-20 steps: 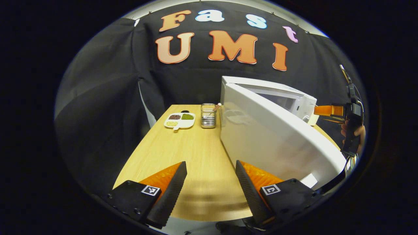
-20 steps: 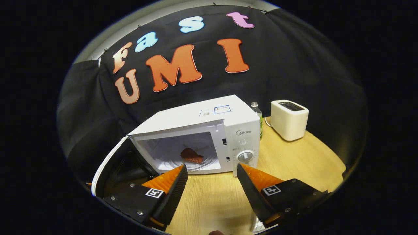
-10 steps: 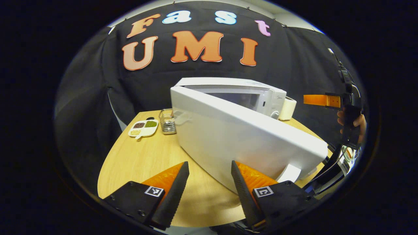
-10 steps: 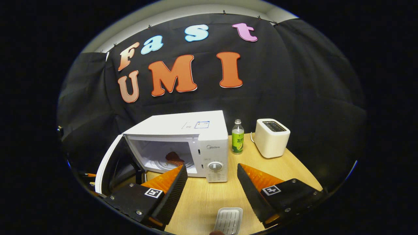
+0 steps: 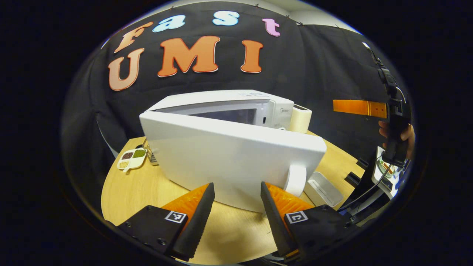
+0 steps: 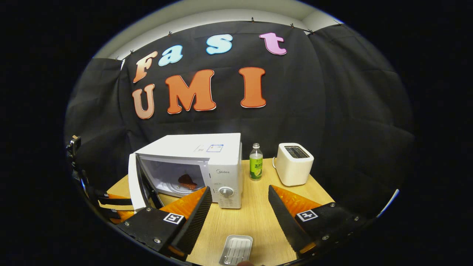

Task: Open the microwave oven with the left hand, put the food in, and close the microwave oven.

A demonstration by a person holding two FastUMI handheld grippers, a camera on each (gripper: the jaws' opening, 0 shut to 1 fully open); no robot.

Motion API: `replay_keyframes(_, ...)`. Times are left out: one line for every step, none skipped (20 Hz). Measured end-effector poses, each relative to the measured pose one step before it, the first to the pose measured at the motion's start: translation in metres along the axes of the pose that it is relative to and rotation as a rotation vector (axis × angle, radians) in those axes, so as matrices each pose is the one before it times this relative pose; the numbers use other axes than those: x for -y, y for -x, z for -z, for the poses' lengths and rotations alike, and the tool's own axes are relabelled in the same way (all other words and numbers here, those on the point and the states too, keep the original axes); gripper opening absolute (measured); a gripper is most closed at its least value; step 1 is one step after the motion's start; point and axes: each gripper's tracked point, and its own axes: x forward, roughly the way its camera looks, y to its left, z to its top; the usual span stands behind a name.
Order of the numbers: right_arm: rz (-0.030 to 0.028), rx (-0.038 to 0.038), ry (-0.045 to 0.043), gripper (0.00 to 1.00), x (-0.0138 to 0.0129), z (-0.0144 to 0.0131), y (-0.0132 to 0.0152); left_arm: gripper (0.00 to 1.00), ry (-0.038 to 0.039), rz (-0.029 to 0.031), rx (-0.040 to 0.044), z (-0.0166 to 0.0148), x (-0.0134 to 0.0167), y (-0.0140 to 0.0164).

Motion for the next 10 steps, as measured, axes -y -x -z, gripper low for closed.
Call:
replay_keyframes(0.00298,0.00039,0.00376,0.95,0.00359,0.00004,0.00256,0.70,-0.00232,-0.00351,0.00844,-0.00501,0.00317,-0.00430)
replay_keyframes(0.00147,0.00195,0.00327,0.95,0.00344,-0.00070,0.00227,0.56,-0.00411,-0.00721,-0.00973,0.00003,0.00251,-0.00847)
replay_keyframes(0.00353,0.00185,0.00397,0.95,0.00312,-0.00059,0.00298,0.43,0.00452,0.00667,-0.01466,0.00130,0.00574,-0.00805)
replay_keyframes(0.00615,0.00282,0.00433,0.95,0.00498,-0.00094,0.00168,0.40,0.00485,0.01386,-0.01199,0.00013,0.00697,-0.00717)
replay_keyframes(0.00362,0.00194,0.00262,0.95,0.00336,-0.00079,0.00211,0.43,-0.00572,-0.02525,0.00371,-0.00319,-0.00272,-0.00801)
replay_keyframes(0.00627,0.00344,0.00354,0.95,0.00375,-0.00112,0.00247,0.28,0.00072,-0.01071,-0.00423,-0.00300,-0.00081,-0.00710)
replay_keyframes(0.00549,0.00511,0.00208,0.95,0.00371,-0.00162,0.00131,0.12,0.00862,0.00252,-0.01151,-0.00149,0.00299,-0.00461)
replay_keyframes(0.00647,0.00271,0.00241,0.95,0.00342,-0.00104,0.00161,0.11,0.01175,0.01846,-0.00502,-0.00149,0.00862,-0.00790)
replay_keyframes(0.00603,0.00330,0.00097,0.95,0.00380,-0.00064,0.00001,0.11,-0.00232,-0.02235,-0.00185,-0.00221,-0.00265,-0.00572)
replay_keyframes(0.00385,0.00199,-0.00066,0.95,0.00318,-0.00066,0.00110,0.09,-0.00470,0.00052,0.00155,-0.00314,-0.00244,-0.00599)
